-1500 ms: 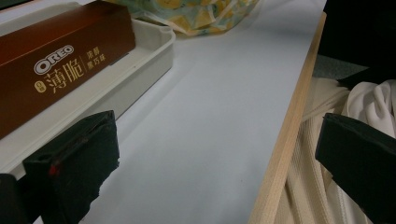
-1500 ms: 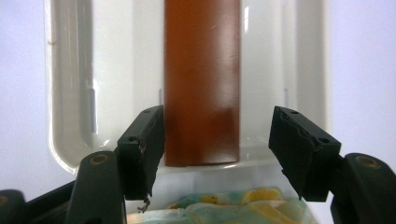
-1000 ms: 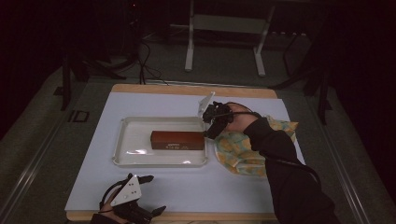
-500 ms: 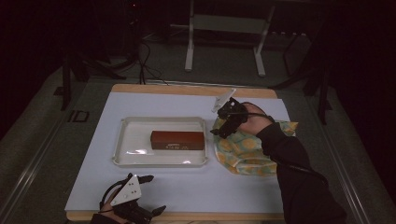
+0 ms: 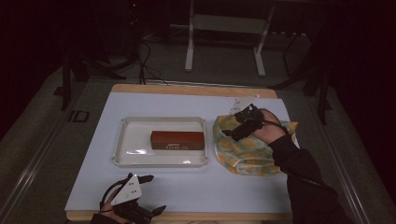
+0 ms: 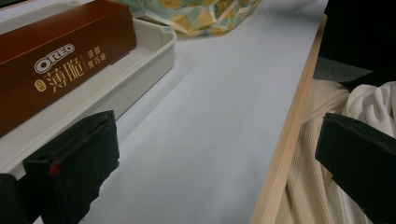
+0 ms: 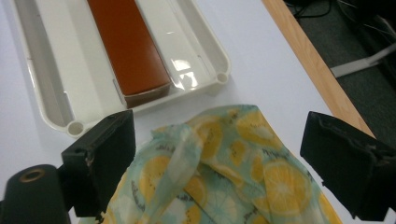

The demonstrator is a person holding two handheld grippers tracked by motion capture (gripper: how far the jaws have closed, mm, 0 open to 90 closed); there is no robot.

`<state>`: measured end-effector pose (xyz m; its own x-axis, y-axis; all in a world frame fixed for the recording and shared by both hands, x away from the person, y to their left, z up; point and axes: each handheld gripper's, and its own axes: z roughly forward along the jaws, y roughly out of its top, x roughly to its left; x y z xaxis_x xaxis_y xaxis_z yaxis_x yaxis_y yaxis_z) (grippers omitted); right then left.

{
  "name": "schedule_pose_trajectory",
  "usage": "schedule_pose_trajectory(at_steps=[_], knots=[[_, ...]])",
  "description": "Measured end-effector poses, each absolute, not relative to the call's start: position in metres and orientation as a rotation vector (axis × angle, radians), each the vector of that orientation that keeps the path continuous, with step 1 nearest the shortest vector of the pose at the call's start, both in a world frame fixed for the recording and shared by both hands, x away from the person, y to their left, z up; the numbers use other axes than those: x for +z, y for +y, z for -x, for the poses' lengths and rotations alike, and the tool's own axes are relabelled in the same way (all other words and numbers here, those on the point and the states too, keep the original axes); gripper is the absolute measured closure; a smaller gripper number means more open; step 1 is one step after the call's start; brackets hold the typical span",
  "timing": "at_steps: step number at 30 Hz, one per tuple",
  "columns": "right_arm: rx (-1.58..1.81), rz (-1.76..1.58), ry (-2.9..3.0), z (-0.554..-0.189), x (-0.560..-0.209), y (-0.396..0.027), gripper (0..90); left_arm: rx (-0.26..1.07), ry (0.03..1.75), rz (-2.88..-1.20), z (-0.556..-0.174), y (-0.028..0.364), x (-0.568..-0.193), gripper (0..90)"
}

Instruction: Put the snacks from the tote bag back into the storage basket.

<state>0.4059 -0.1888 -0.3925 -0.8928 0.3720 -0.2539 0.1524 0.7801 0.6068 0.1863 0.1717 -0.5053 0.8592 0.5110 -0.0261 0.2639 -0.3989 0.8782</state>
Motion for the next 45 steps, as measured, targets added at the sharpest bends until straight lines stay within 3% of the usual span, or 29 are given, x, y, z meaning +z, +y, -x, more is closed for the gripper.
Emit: schedule_pose_trajectory(at_steps=[45], knots=[[1.089,-0.869,2.052,-0.335,-0.429,-0.292,10.5,0.299,0.575,-1.997,-0.187,0.172,-0.506,0.0]])
